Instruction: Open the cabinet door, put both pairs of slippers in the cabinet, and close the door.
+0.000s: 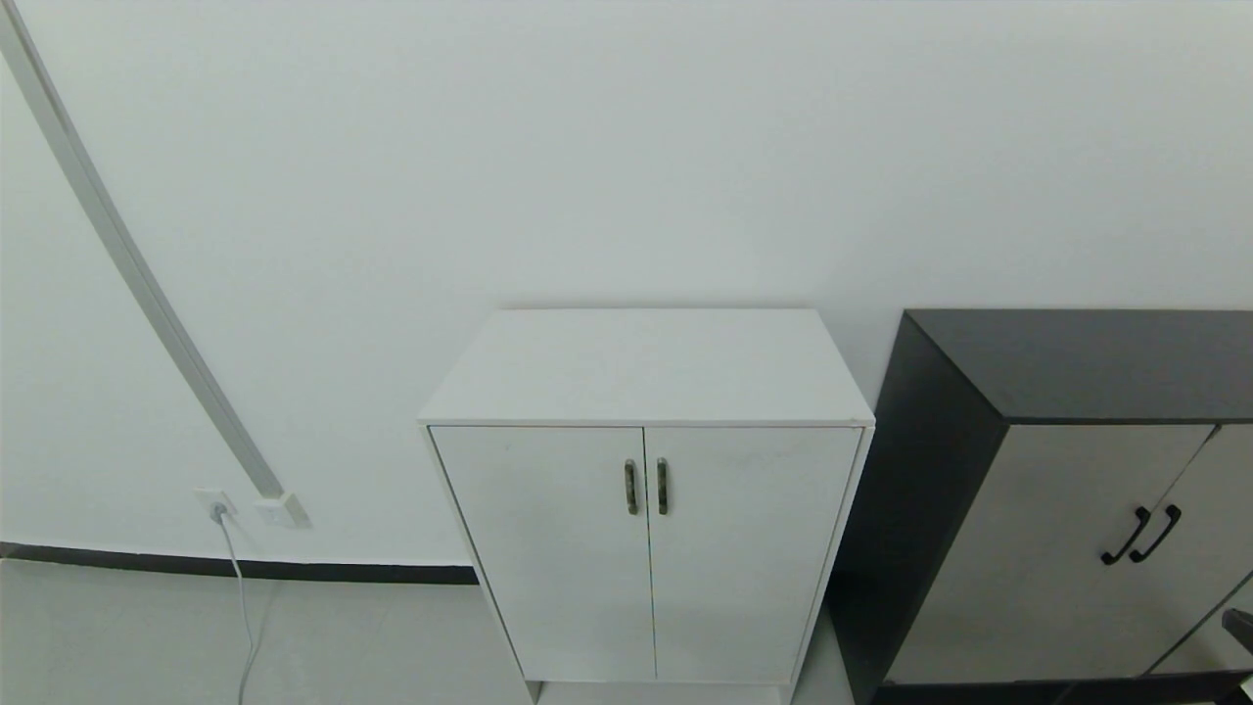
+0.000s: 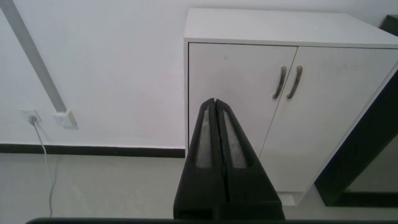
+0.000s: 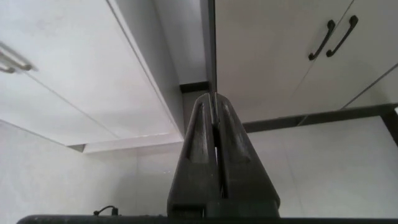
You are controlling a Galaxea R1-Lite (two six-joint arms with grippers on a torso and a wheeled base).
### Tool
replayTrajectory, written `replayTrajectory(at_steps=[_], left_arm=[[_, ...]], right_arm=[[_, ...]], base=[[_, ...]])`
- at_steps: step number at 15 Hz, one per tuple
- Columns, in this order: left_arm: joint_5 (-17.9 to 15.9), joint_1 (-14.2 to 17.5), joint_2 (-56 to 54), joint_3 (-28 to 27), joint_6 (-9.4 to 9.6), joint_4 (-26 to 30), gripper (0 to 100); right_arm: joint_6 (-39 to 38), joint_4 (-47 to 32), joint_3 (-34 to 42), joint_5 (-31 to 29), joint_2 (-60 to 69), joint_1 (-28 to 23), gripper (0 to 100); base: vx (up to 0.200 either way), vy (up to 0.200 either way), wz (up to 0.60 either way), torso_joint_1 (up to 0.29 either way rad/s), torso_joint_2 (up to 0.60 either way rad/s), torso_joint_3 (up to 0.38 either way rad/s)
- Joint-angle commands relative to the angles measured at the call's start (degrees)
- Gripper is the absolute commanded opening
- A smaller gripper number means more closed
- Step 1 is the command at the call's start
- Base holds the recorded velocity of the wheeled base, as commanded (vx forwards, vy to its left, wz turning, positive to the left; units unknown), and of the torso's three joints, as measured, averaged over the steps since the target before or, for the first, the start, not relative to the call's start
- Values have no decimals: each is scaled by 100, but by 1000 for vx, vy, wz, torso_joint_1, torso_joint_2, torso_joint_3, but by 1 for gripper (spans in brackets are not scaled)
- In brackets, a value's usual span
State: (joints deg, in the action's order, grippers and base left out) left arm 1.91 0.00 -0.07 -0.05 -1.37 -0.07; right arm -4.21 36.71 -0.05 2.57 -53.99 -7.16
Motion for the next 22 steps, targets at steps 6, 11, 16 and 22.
replayTrajectory(at_steps=[6, 11, 16, 22], left_arm=[[2, 0, 7, -4, -4, -1, 0], [2, 0, 7, -4, -4, -1, 0], [2, 0, 7, -4, -4, -1, 0], [2, 0, 7, -4, -4, -1, 0]], right_arm=[[34, -1394, -4, 191, 1558, 12, 0], [78, -2379, -4, 191, 2367, 267, 0], [192, -3679, -92, 165, 3518, 742, 0], [157, -3715, -109, 165, 3545, 856, 0]], base=[[0, 0, 0, 0, 0, 0], [0, 0, 0, 0, 0, 0], [0, 0, 0, 0, 0, 0], [0, 0, 0, 0, 0, 0]])
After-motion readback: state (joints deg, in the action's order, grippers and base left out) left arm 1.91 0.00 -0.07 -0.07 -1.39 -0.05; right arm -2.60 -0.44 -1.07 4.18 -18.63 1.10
